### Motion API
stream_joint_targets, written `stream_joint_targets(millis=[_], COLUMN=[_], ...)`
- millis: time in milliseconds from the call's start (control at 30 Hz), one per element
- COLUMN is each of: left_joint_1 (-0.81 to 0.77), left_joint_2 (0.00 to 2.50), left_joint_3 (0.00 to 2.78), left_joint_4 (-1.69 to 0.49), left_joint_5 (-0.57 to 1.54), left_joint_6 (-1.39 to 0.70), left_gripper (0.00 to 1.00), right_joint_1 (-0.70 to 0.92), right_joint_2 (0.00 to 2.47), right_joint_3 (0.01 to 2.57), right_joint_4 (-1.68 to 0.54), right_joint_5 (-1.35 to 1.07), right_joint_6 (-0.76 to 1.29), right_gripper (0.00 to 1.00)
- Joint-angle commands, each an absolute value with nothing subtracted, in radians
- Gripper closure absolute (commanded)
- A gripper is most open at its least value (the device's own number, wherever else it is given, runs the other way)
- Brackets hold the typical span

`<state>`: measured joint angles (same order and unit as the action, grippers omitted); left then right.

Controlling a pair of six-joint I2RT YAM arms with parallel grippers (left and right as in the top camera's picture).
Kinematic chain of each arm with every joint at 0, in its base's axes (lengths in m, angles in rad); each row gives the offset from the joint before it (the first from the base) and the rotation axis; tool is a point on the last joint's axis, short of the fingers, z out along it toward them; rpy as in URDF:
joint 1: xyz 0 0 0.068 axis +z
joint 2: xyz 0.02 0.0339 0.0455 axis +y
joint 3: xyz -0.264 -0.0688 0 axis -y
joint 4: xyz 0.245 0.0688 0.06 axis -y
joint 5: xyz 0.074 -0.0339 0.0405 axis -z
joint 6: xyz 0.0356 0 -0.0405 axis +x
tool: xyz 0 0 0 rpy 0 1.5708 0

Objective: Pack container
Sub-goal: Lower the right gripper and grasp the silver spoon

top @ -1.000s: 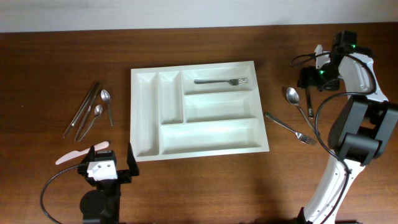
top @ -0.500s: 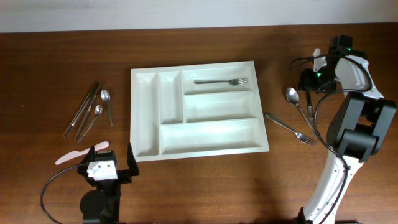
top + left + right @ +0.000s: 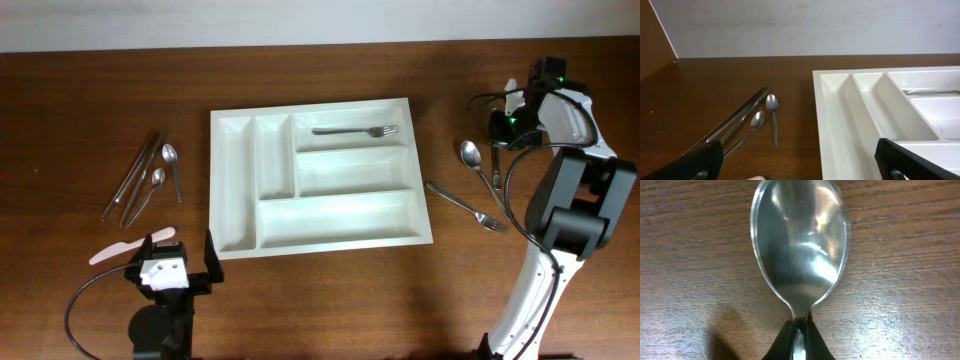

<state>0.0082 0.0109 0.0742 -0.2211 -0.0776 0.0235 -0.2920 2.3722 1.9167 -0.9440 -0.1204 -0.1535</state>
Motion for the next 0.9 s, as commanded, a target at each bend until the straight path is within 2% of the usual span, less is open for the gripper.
stream_joint_targets(millis=[0, 367, 733, 867], left_joint_1=[0.014, 0.014, 0.014, 0.014], left_joint_2=[0.005, 0.005, 0.005, 0.005], left_joint_3=[0.066, 0.066, 0.066, 0.066], left_joint_4=[-0.217, -0.217, -0.217, -0.217], left_joint_5=[-0.064, -0.064, -0.064, -0.064], left_joint_6=[0.039, 0.039, 0.039, 0.039], left_gripper=[0.01, 0.01, 0.01, 0.01], right_joint_1=[-0.289, -0.289, -0.286, -0.263], right_joint_2=[2.395, 2.394, 2.394, 2.394], right_joint_3=[1.914, 1.952, 2.318, 2.432], right_joint_4=[-0.945, -0.946, -1.113, -1.190], right_joint_5=[-0.116, -0.078, -0.080, -0.171], right_joint_6=[-0.148, -0.114, -0.119, -0.216], right_gripper=[0.96, 0.96, 0.96, 0.96])
